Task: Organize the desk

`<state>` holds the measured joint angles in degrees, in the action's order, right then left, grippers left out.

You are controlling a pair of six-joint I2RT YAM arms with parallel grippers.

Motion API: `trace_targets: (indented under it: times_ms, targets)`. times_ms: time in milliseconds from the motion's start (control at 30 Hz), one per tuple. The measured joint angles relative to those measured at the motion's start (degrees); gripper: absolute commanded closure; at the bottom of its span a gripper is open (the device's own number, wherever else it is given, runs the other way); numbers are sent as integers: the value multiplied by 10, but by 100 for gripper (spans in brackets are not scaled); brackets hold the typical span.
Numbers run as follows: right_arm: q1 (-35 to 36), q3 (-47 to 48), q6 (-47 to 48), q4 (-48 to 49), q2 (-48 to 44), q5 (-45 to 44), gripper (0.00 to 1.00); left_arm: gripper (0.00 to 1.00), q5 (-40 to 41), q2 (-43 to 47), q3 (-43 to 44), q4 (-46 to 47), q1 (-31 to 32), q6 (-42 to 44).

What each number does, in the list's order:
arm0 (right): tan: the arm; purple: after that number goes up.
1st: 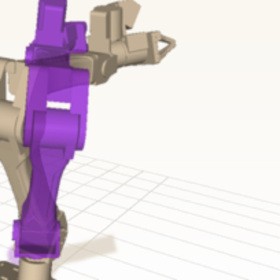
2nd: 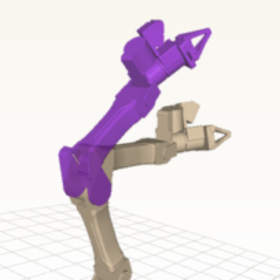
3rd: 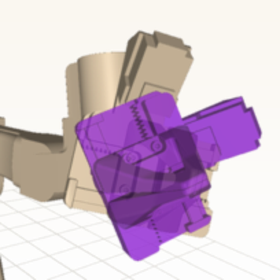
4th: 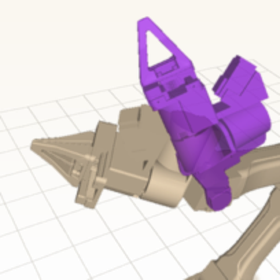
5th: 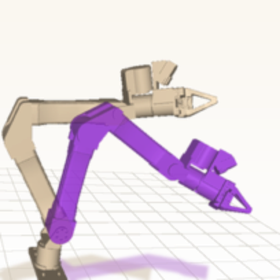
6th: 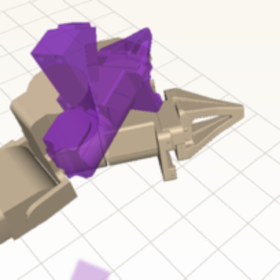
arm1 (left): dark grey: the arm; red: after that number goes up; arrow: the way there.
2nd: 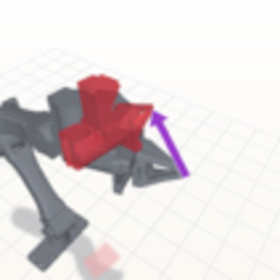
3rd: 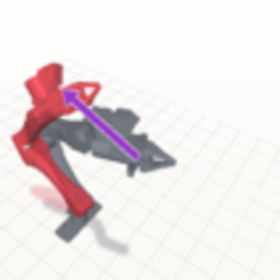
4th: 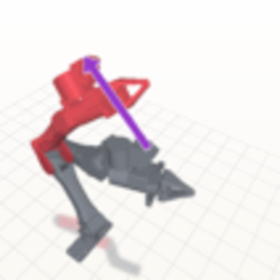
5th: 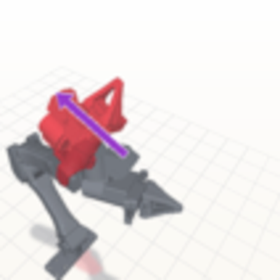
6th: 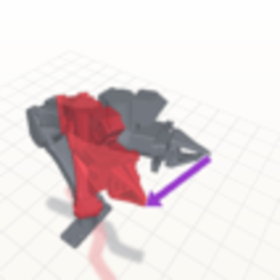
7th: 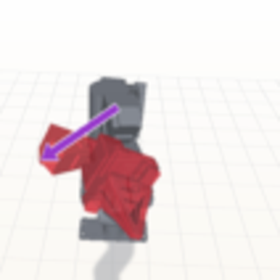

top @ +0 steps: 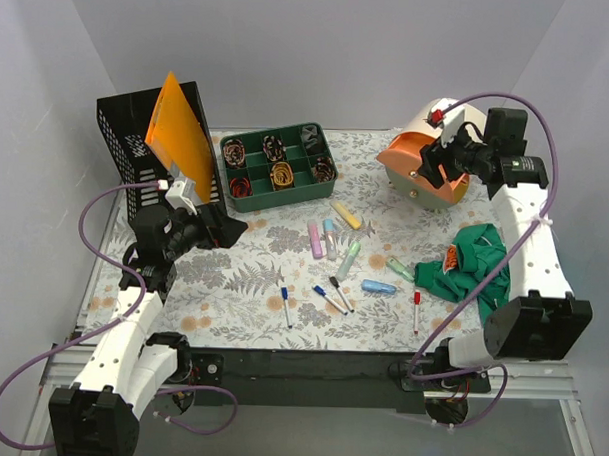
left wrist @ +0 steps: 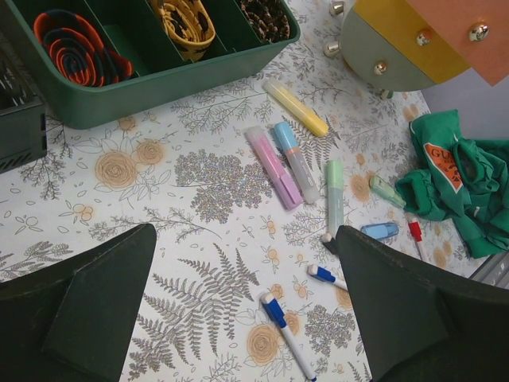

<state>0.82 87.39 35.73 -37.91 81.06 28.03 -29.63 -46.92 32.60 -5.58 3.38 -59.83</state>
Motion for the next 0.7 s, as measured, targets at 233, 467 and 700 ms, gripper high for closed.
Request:
trace_targets:
  times_ms: [233, 467, 700]
  targets:
    - [-30, 15, 16, -31, 63, -6, 45, 2, 0, 1, 0, 0, 0, 0]
    - [-30, 18, 24, -63, 75, 17, 77, 2, -3, 1, 0, 0, 0, 0]
    - [-30, 19, 30, -80, 75, 51, 85, 2, -5, 1, 0, 0, 0, 0]
